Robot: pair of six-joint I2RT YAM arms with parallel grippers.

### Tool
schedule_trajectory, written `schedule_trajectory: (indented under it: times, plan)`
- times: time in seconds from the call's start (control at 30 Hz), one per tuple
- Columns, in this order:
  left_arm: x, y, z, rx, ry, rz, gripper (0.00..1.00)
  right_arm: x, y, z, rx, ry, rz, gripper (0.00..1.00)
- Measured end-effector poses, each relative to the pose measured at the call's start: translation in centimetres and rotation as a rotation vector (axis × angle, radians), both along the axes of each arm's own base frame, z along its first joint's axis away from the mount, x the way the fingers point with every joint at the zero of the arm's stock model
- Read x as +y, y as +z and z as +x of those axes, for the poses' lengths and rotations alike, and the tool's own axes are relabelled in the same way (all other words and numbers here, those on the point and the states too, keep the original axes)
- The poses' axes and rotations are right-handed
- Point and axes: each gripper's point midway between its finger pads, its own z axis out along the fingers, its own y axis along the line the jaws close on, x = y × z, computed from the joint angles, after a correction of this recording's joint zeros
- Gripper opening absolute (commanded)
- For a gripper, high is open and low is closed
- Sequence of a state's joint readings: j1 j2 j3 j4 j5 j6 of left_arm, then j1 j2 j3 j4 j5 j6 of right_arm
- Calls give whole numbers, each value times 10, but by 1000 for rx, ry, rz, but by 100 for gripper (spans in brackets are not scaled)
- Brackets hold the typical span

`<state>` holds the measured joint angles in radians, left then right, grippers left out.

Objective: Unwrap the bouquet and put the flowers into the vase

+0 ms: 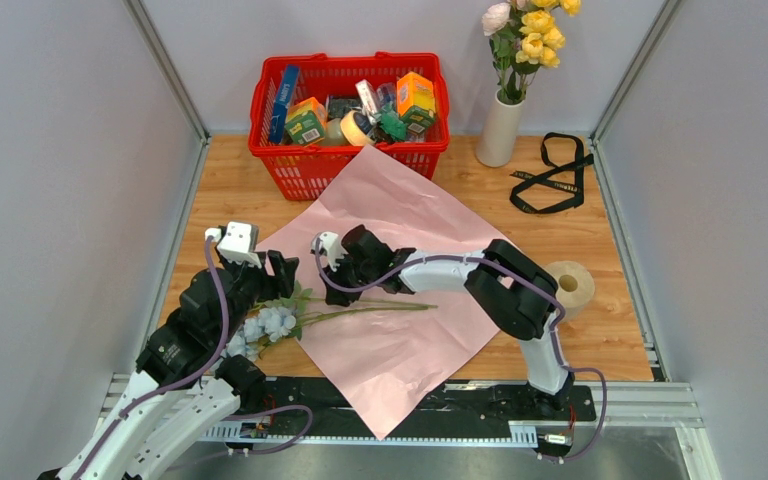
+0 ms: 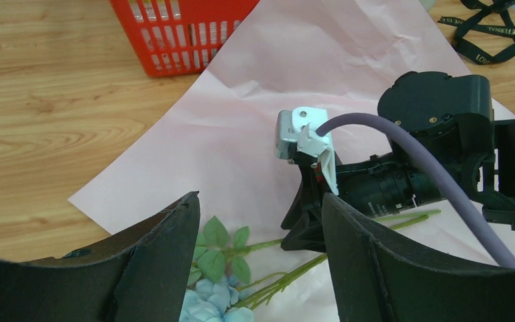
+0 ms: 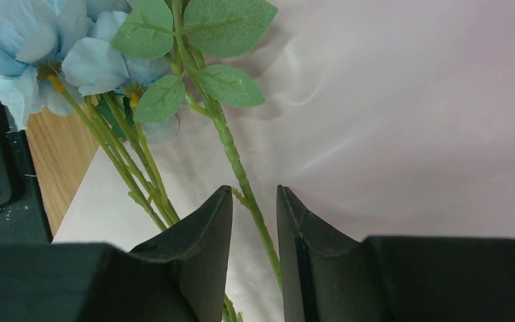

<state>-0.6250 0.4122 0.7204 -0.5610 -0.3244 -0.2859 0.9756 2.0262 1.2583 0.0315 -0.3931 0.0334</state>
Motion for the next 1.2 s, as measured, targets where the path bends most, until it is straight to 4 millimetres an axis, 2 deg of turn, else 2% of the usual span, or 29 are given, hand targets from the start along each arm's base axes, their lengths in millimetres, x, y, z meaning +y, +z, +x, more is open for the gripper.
schedule_trajectory:
  times: [0.3, 0.47, 0.73, 0.9, 1.07, 1.2]
  plan:
    - [0, 0, 0, 0, 0, 0, 75, 8, -13, -4, -61, 21, -56, 29]
    - [0, 0, 0, 0, 0, 0, 75, 12, -14, -5, -97, 29, -66, 13]
    - [0, 0, 0, 0, 0, 0, 75, 12, -12, -2, -135, 26, -77, 0]
    - [0, 0, 0, 0, 0, 0, 75, 7, 16, 0, -194, 12, -34, 0]
    - [0, 0, 0, 0, 0, 0, 75, 13, 71, 12, -320, -1, 66, 0]
    - [0, 0, 0, 0, 0, 0, 75, 12, 101, 20, -404, -16, 107, 0]
